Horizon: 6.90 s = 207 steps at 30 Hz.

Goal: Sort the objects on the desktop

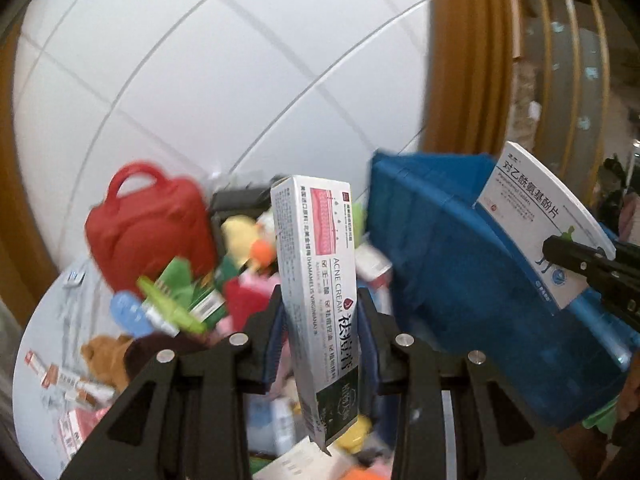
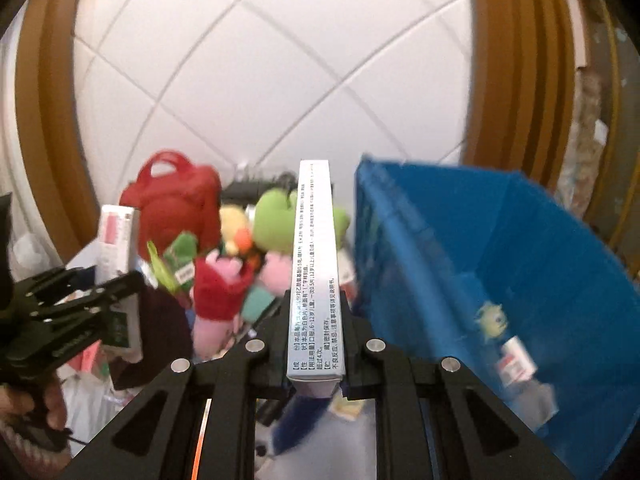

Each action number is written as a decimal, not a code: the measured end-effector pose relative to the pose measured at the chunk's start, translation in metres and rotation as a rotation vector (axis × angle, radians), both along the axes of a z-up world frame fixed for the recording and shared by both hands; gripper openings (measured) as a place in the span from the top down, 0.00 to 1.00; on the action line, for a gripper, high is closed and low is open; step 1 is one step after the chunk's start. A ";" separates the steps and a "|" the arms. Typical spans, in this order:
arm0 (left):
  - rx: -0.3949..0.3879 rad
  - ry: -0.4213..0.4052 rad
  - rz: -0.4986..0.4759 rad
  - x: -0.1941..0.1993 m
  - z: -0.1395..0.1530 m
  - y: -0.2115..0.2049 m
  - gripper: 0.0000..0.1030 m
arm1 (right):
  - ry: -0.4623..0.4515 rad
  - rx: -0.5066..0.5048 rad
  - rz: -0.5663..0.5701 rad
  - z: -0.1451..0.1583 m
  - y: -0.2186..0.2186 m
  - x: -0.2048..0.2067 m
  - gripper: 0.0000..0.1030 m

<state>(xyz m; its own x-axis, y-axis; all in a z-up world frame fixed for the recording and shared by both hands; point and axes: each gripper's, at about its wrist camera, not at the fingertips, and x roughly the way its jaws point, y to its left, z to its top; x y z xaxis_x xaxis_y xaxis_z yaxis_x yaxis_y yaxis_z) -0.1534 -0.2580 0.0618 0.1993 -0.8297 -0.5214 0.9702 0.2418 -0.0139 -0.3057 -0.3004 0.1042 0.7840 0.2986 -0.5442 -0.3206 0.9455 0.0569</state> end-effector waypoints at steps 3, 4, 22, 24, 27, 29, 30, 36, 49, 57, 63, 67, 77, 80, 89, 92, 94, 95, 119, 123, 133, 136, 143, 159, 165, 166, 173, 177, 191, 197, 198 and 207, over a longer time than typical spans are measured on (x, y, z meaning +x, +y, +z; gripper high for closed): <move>-0.037 -0.015 -0.046 -0.038 0.019 -0.013 0.68 | -0.051 0.011 -0.019 0.022 -0.032 -0.014 0.84; -0.048 -0.016 -0.068 -0.051 0.025 -0.018 0.68 | -0.072 0.007 -0.037 0.029 -0.044 -0.019 0.84; 0.039 -0.031 -0.311 -0.282 0.031 -0.136 0.68 | -0.052 0.001 -0.271 0.014 -0.265 -0.009 0.84; 0.080 -0.051 -0.329 -0.298 0.024 -0.145 0.68 | -0.030 -0.007 -0.278 0.004 -0.278 -0.002 0.84; 0.140 -0.104 -0.340 -0.316 0.016 -0.155 0.68 | -0.001 -0.013 -0.278 -0.009 -0.294 0.007 0.84; 0.149 -0.120 -0.333 -0.321 0.016 -0.157 0.68 | 0.011 -0.024 -0.274 -0.015 -0.299 0.013 0.84; 0.154 -0.126 -0.331 -0.323 0.015 -0.156 0.68 | 0.015 -0.033 -0.274 -0.018 -0.300 0.015 0.84; 0.181 -0.136 -0.316 -0.323 0.011 -0.158 0.67 | 0.037 -0.077 -0.257 -0.030 -0.294 0.024 0.84; 0.223 -0.125 -0.300 -0.320 0.006 -0.164 0.67 | 0.068 -0.085 -0.248 -0.044 -0.296 0.030 0.83; 0.236 -0.125 -0.289 -0.319 0.005 -0.166 0.46 | 0.075 -0.093 -0.242 -0.044 -0.302 0.033 0.83; 0.218 -0.141 -0.280 -0.319 0.007 -0.163 0.30 | 0.077 -0.091 -0.242 -0.043 -0.304 0.033 0.80; 0.213 -0.123 -0.272 -0.314 0.007 -0.161 0.30 | 0.079 -0.089 -0.247 -0.043 -0.304 0.032 0.62; 0.146 -0.094 -0.241 -0.300 0.018 -0.144 0.30 | 0.057 -0.101 -0.267 -0.033 -0.302 0.024 0.04; 0.105 -0.092 -0.209 -0.290 0.026 -0.131 0.30 | 0.036 -0.099 -0.269 -0.026 -0.300 0.016 0.01; -0.007 -0.099 -0.135 -0.256 0.042 -0.084 0.30 | -0.045 -0.048 -0.219 0.006 -0.275 -0.013 0.00; -0.026 -0.102 -0.120 -0.240 0.044 -0.069 0.30 | -0.069 -0.032 -0.189 0.016 -0.256 -0.022 0.00; -0.027 -0.093 -0.097 -0.224 0.043 -0.059 0.30 | -0.080 -0.022 -0.166 0.020 -0.245 -0.027 0.00; -0.027 -0.089 -0.089 -0.218 0.042 -0.055 0.30 | -0.083 -0.019 -0.154 0.023 -0.238 -0.029 0.00; 0.180 -0.054 0.295 0.006 -0.049 0.073 0.30 | 0.033 -0.025 0.200 -0.011 -0.014 -0.032 0.00; 0.268 -0.023 0.345 0.036 -0.086 0.092 0.30 | 0.114 -0.030 0.232 -0.041 0.008 -0.025 0.00; 0.443 0.088 0.416 0.080 -0.166 0.128 0.30 | 0.300 -0.086 0.228 -0.107 0.034 -0.005 0.00; 0.468 0.114 0.423 0.088 -0.182 0.134 0.30 | 0.341 -0.099 0.217 -0.123 0.036 0.001 0.00; 0.531 0.183 0.415 0.104 -0.221 0.136 0.30 | 0.420 -0.125 0.202 -0.152 0.039 0.011 0.00; 0.596 0.196 0.330 0.122 -0.269 0.104 0.46 | 0.534 -0.178 0.168 -0.206 0.057 0.034 0.19; 0.622 0.174 0.357 0.144 -0.270 0.116 0.46 | 0.545 -0.174 0.168 -0.212 0.060 0.036 0.19; 0.628 0.171 0.369 0.149 -0.271 0.118 0.46 | 0.546 -0.173 0.166 -0.212 0.061 0.036 0.19; 0.622 0.224 0.380 0.162 -0.265 0.142 0.46 | 0.553 -0.167 0.164 -0.215 0.065 0.037 0.19; 0.644 0.221 0.380 0.160 -0.263 0.159 0.46 | 0.556 -0.173 0.175 -0.217 0.070 0.036 0.19; 0.715 0.099 0.302 0.173 -0.284 0.137 0.46 | 0.564 -0.213 0.190 -0.223 0.087 0.033 0.18; 0.693 0.181 0.321 0.169 -0.274 0.135 0.69 | 0.578 -0.225 0.159 -0.227 0.086 0.043 0.36; 0.684 0.206 0.321 0.167 -0.272 0.136 0.72 | 0.582 -0.220 0.156 -0.228 0.086 0.045 0.41; 0.601 0.300 0.342 0.165 -0.269 0.138 0.73 | 0.671 -0.103 0.195 -0.239 0.108 0.062 0.38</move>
